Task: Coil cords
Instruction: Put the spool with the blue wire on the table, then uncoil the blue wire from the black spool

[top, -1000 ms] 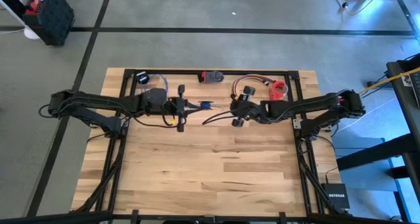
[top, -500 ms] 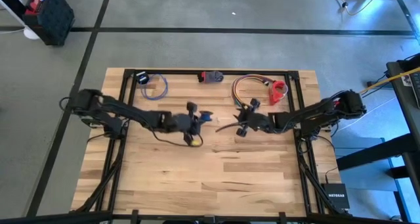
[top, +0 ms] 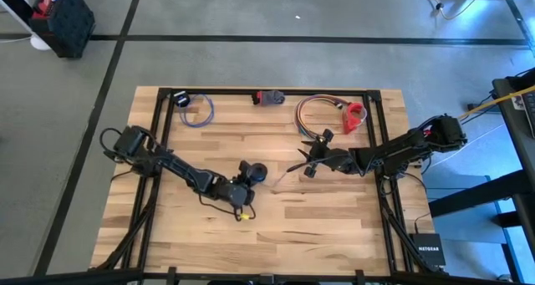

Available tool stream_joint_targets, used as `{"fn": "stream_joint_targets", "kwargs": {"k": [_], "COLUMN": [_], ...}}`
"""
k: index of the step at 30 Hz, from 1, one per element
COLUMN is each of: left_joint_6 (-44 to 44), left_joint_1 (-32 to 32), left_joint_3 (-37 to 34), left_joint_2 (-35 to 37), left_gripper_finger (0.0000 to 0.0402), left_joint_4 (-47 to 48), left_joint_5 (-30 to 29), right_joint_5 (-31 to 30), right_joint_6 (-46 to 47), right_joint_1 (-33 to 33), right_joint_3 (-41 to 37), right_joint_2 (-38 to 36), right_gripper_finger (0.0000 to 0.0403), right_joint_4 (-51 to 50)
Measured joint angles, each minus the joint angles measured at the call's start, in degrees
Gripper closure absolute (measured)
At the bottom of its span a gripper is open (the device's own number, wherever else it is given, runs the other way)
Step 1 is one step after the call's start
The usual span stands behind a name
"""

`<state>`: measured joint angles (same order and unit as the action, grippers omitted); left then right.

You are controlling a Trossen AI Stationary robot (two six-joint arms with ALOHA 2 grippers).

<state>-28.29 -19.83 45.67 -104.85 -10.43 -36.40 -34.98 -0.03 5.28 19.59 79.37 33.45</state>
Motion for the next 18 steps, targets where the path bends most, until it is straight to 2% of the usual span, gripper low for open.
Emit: {"fn": "stream_joint_targets", "kwargs": {"k": [5,13,18], "left_joint_6": [3.52,14.98,21.7], "left_joint_1": [-1.11,-1.58,-2.64], "left_joint_3": [0.19,1.62,6.44], "left_joint_2": [-0.22,-0.38,0.47], "left_gripper_finger": [0.0388,0.0296,0.026], "left_joint_4": [0.5,3.83,16.13], "left_joint_5": [0.37,4.55,6.09], "right_joint_5": [0.02,0.04,0.02], "right_joint_6": [0.02,0.04,0.44], "right_joint_1": [0.0,-0.02,-0.02], "right_joint_3": [0.0,0.0,0.0], "right_joint_2": [0.0,0.0,0.02], "right_gripper_finger": [0.026,0.026,0.026], "right_joint_4": [0.11,0.09,-0.04]}}
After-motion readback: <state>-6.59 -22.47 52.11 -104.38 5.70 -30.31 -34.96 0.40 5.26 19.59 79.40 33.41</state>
